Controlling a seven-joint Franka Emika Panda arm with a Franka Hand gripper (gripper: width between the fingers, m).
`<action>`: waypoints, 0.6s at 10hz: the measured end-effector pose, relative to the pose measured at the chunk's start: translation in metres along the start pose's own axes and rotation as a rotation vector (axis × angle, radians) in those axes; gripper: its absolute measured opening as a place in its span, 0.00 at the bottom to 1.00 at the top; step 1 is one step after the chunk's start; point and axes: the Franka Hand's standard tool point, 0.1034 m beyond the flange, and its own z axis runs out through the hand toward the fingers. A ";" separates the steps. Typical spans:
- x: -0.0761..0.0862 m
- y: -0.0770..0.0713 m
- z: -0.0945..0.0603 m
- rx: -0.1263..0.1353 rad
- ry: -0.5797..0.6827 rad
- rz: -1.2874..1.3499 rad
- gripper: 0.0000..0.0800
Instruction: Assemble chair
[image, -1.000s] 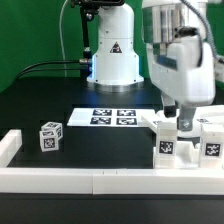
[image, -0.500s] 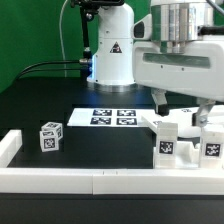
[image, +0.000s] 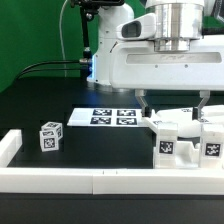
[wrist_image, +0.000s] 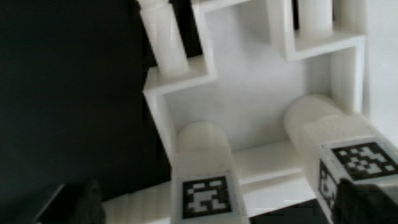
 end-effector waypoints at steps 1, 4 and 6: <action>0.000 0.000 0.000 0.000 0.000 0.001 0.81; 0.006 0.018 0.010 -0.016 0.045 -0.050 0.81; -0.001 0.020 0.022 -0.028 0.048 -0.058 0.81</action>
Offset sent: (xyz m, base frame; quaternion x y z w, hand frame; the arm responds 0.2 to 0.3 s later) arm -0.0038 -0.0048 -0.0194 0.0259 0.0725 -0.0375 0.9963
